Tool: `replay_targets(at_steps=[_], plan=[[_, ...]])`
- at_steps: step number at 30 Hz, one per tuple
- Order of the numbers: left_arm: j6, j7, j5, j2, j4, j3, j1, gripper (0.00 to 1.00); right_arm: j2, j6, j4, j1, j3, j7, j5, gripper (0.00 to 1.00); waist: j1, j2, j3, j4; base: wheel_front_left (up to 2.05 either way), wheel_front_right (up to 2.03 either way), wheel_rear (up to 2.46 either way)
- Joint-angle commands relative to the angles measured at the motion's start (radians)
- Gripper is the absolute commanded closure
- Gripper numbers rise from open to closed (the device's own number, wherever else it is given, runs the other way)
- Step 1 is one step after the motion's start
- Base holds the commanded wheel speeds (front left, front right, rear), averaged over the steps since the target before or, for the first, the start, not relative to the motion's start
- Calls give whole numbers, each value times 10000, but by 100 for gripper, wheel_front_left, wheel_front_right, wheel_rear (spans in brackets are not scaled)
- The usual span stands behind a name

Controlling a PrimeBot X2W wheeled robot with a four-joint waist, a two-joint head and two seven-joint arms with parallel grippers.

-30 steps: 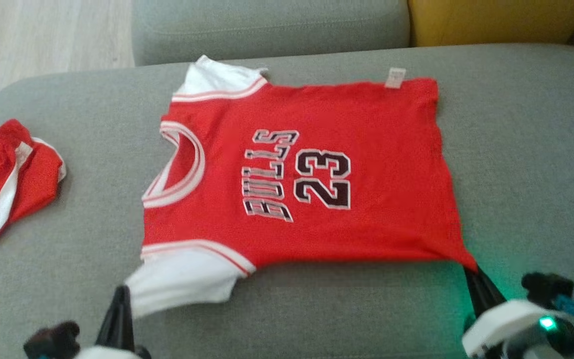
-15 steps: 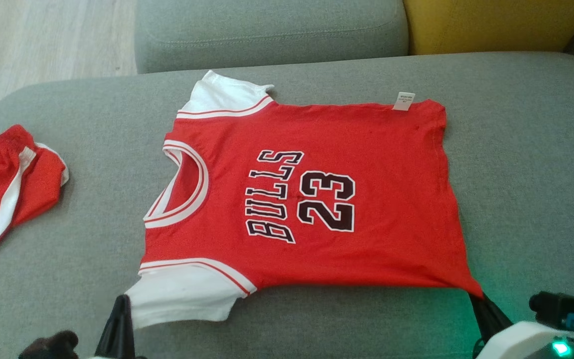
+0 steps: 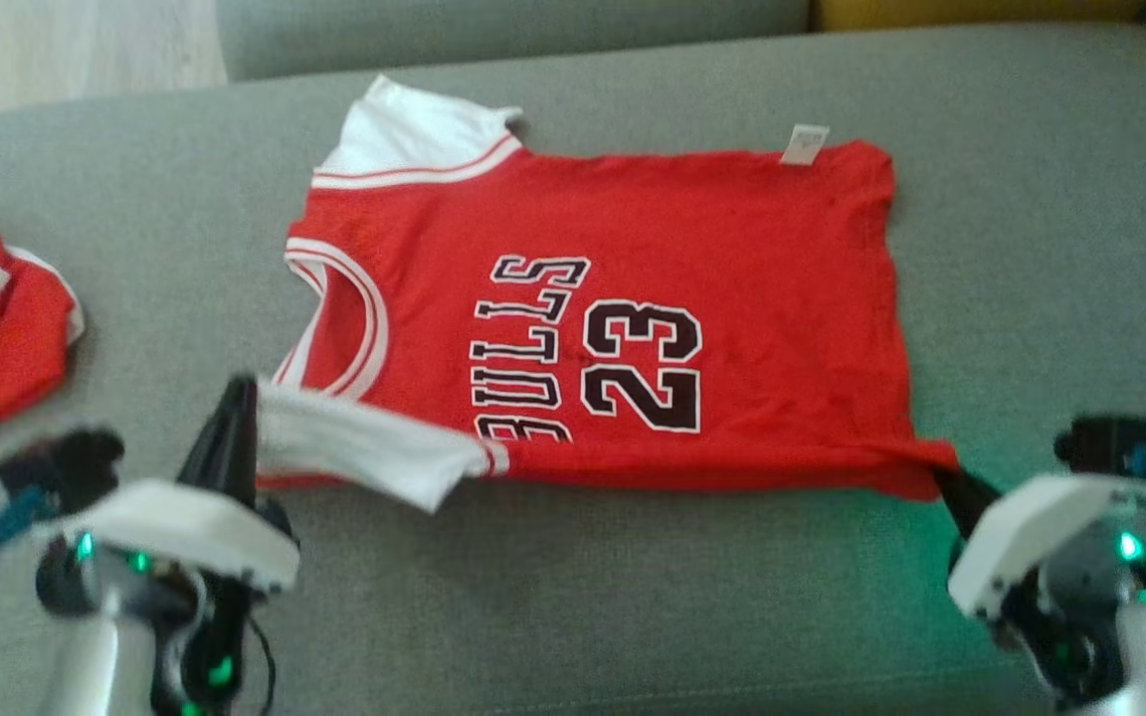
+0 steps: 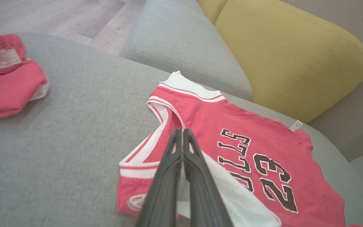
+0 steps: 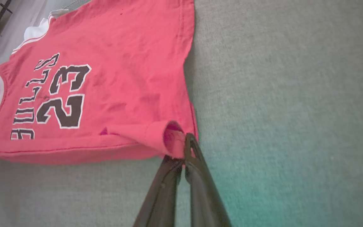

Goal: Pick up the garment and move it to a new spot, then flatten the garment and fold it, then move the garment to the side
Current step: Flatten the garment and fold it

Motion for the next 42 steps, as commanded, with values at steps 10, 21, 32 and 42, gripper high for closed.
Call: replay_targets(at_steps=[10,21,32,42], plan=[[-462,637,-365,525,1774,271,-3482,100,-82,73,54,-2787,200,1124,186,100,1,0,1300,-56,0,0,0],[-918,-621,-3,588,3433,37,-4722,0,-451,73,937,-3769,888,-1073,173,0,1,0,1779,7,0,0,0],[-188,-3629,1745,477,2762,-159,-3388,0,-619,73,-39,-2419,1342,-5756,-764,0,1,0,1418,-37,0,0,0],[302,-3752,2855,403,1276,-252,-1286,0,-424,73,-1125,-839,1290,-7134,-1837,0,1,0,724,8,0,0,0]])
